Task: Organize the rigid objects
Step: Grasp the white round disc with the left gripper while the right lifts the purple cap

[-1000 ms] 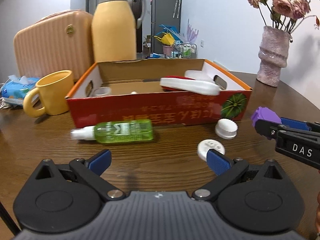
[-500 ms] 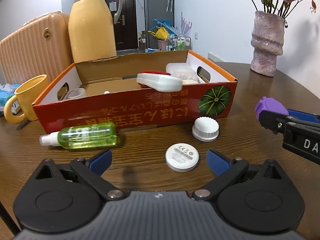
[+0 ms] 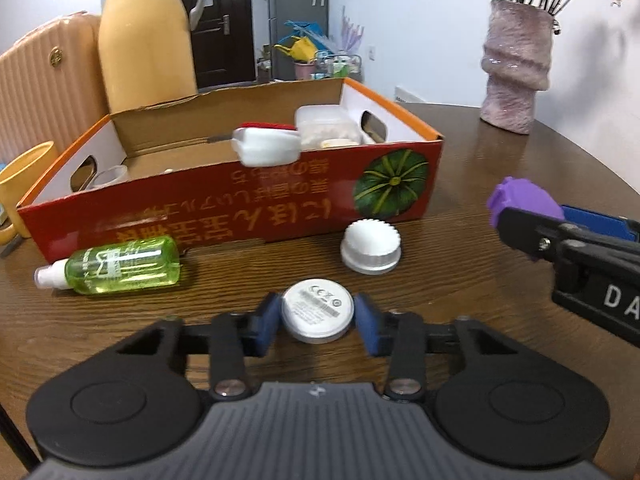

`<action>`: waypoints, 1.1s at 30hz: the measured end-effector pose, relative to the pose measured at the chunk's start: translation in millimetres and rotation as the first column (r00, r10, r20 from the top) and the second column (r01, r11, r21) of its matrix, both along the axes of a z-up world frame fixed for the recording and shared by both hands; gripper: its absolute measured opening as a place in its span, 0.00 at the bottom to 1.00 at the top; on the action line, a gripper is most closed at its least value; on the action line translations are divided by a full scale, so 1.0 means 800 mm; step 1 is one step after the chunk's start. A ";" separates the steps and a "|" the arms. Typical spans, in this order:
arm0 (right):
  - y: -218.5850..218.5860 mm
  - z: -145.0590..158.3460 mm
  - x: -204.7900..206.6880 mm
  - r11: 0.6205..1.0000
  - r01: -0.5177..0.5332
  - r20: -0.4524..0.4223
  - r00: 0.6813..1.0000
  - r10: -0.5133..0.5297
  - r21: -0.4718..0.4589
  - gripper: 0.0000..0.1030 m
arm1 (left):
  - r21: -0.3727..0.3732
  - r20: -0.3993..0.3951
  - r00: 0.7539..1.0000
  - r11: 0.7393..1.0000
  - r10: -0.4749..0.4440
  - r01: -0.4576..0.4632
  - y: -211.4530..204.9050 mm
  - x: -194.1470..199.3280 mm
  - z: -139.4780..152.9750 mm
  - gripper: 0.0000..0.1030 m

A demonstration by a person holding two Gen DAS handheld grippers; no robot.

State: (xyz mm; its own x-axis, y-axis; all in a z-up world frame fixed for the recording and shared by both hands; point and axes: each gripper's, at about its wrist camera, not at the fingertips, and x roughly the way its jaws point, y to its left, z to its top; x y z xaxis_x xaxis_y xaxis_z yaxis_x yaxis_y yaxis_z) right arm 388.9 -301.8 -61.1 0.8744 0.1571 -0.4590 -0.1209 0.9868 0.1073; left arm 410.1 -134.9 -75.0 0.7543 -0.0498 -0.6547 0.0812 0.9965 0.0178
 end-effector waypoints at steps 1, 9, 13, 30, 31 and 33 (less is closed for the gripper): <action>0.000 0.000 0.000 1.000 -0.001 0.001 1.000 0.001 0.000 0.49 | 0.003 0.002 1.000 1.000 -0.005 0.005 -0.001 0.000 0.000 0.39; 0.002 0.001 -0.002 1.000 -0.010 0.006 1.000 0.010 0.003 0.49 | -0.011 0.009 1.000 1.000 -0.004 0.004 0.005 -0.005 0.002 0.39; 0.003 0.000 -0.004 1.000 -0.014 0.008 1.000 0.014 0.002 0.49 | -0.016 0.034 0.999 1.000 0.006 -0.006 0.012 -0.012 0.008 0.39; 0.032 0.010 -0.028 0.998 -0.057 0.094 0.994 0.055 0.027 0.49 | -0.079 0.098 0.992 0.995 0.073 -0.066 0.072 -0.046 0.037 0.39; 0.034 0.010 -0.030 0.998 -0.058 0.095 0.994 0.055 0.029 0.49 | -0.085 0.101 0.992 0.994 0.078 -0.070 0.076 -0.048 0.039 0.39; 0.039 0.011 -0.033 0.998 -0.057 0.100 0.993 0.054 0.031 0.49 | -0.095 0.108 0.990 0.993 0.086 -0.076 0.085 -0.052 0.043 0.39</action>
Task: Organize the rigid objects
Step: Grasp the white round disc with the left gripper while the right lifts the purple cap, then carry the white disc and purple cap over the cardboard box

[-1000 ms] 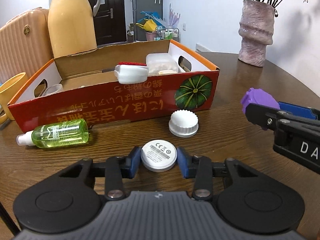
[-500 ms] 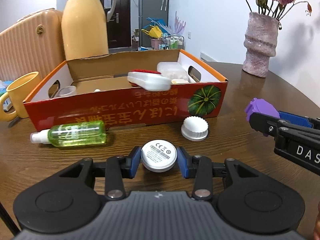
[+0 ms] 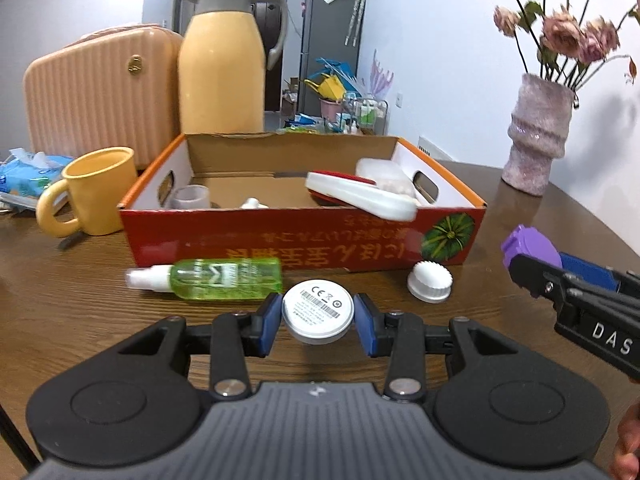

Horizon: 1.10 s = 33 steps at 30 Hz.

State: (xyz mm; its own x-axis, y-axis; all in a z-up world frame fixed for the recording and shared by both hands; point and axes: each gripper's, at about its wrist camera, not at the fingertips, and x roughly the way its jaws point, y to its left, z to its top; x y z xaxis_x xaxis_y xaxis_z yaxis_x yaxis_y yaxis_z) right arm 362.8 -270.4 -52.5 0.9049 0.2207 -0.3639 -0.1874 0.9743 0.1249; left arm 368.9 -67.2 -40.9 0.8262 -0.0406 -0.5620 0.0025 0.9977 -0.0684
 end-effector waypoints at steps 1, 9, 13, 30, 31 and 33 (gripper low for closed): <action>0.003 0.001 -0.002 1.000 0.000 0.004 1.000 0.000 0.002 0.49 | -0.002 0.006 1.000 1.000 0.004 -0.004 0.004 -0.003 0.002 0.39; 0.030 0.007 -0.011 1.000 0.000 0.046 0.999 -0.001 0.018 0.49 | -0.019 0.053 0.998 1.000 0.021 -0.020 0.034 -0.020 0.019 0.39; 0.038 0.013 -0.010 0.999 0.015 0.072 0.997 -0.017 0.028 0.49 | -0.022 0.084 0.996 0.999 0.036 -0.034 0.045 -0.021 0.029 0.39; 0.064 0.024 0.050 0.995 0.055 0.101 0.993 -0.063 0.079 0.49 | -0.042 0.143 0.985 0.995 0.094 -0.089 0.072 0.027 0.048 0.39; 0.064 0.024 0.055 0.995 0.057 0.101 0.993 -0.065 0.081 0.49 | -0.043 0.143 0.985 0.995 0.095 -0.090 0.073 0.030 0.048 0.39; 0.065 0.024 0.065 0.995 0.058 0.101 0.993 -0.067 0.086 0.49 | -0.040 0.145 0.985 0.995 0.098 -0.093 0.074 0.038 0.048 0.39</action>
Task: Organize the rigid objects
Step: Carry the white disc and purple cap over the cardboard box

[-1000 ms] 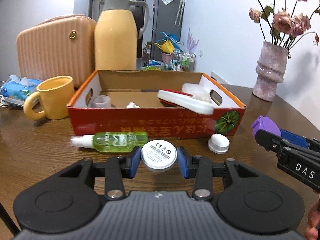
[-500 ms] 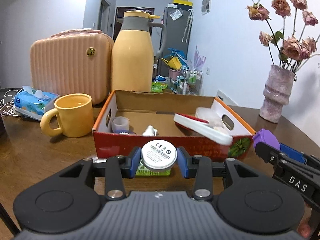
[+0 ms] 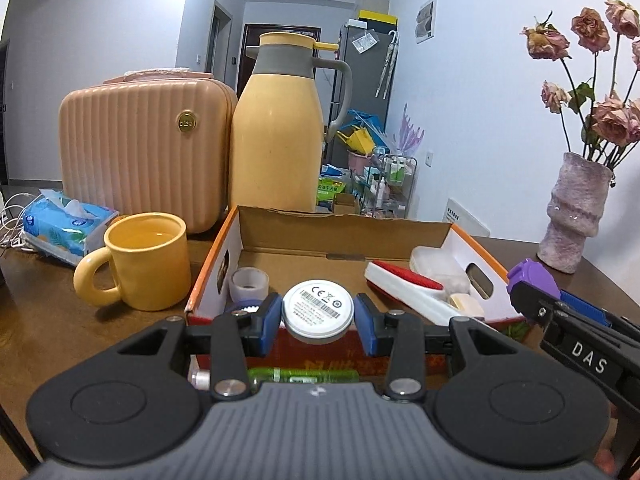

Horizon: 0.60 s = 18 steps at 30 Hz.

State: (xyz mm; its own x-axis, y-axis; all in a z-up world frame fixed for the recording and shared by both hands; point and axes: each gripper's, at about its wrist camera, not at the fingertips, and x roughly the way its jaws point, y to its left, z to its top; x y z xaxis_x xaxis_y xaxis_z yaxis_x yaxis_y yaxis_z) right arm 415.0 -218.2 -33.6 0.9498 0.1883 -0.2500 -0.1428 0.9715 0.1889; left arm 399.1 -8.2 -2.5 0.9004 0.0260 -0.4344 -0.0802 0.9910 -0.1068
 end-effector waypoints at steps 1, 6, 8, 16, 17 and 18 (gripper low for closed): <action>0.001 0.000 0.005 1.000 0.000 0.001 1.000 0.000 0.001 0.49 | 0.001 0.001 1.000 1.000 0.000 0.000 0.001 0.004 -0.001 0.39; 0.003 -0.001 0.031 1.000 -0.002 -0.002 1.000 0.002 -0.001 0.49 | 0.012 0.000 1.000 1.000 -0.003 0.003 0.000 0.026 -0.003 0.39; 0.004 -0.002 0.041 1.000 -0.006 -0.006 1.000 0.006 -0.004 0.49 | 0.017 0.000 1.000 1.000 -0.004 0.004 0.000 0.034 -0.004 0.39; 0.009 -0.006 0.078 0.999 -0.018 -0.019 1.000 0.017 -0.031 0.49 | 0.032 -0.002 1.000 0.999 0.005 -0.005 0.005 0.073 -0.009 0.39; 0.010 -0.007 0.082 0.999 -0.020 -0.022 1.000 0.019 -0.035 0.49 | 0.033 -0.003 1.000 0.999 0.007 -0.007 0.005 0.078 -0.009 0.39; 0.010 -0.008 0.087 0.999 -0.023 -0.026 0.999 0.022 -0.039 0.49 | 0.032 -0.004 1.000 0.999 0.009 -0.009 0.007 0.083 -0.010 0.39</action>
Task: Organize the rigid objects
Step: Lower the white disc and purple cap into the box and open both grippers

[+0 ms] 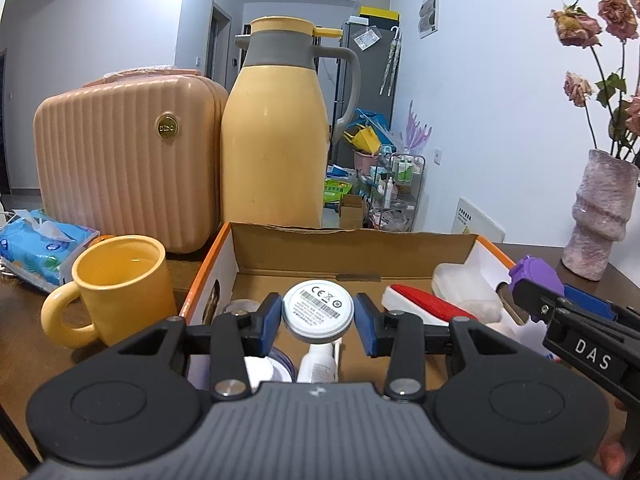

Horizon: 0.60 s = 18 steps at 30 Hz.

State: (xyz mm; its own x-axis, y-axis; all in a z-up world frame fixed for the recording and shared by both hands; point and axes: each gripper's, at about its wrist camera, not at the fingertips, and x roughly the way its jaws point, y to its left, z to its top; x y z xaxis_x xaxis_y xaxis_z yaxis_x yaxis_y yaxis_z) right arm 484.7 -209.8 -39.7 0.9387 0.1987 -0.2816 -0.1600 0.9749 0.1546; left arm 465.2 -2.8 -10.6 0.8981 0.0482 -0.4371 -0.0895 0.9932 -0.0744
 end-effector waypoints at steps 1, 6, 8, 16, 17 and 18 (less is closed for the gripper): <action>0.000 -0.001 0.003 1.000 -0.003 -0.003 1.000 0.003 -0.002 0.49 | 0.000 -0.002 1.000 1.000 0.000 0.000 0.001 0.004 -0.001 0.39; 0.005 -0.005 0.020 0.999 -0.021 -0.026 0.999 0.021 -0.026 0.49 | 0.007 -0.017 1.000 1.000 0.001 -0.001 0.004 0.024 -0.007 0.39; 0.006 -0.006 0.025 0.999 -0.036 -0.038 0.999 0.035 -0.030 0.49 | 0.011 -0.020 1.000 1.000 -0.003 0.003 0.005 0.029 -0.008 0.40; -0.004 -0.003 0.029 0.999 -0.029 -0.051 0.998 0.029 -0.015 0.68 | 0.011 -0.001 1.000 1.000 -0.009 0.009 0.008 0.030 -0.009 0.85; -0.005 -0.003 0.029 1.000 -0.025 -0.049 0.998 0.025 -0.011 0.74 | 0.015 0.010 1.000 1.000 0.000 0.000 0.008 0.027 -0.007 0.89; -0.006 -0.002 0.027 1.000 -0.019 -0.040 0.999 0.019 -0.008 0.83 | 0.020 0.026 1.000 1.000 0.006 -0.006 0.008 0.025 -0.006 0.92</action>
State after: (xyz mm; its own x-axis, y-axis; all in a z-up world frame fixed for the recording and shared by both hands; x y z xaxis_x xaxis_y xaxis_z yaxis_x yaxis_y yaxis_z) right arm 506.2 -215.0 -41.0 0.9227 0.2138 -0.3208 -0.1722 0.9731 0.1534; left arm 484.8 3.3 -15.0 0.9087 0.0622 -0.4128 -0.0937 0.9940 -0.0564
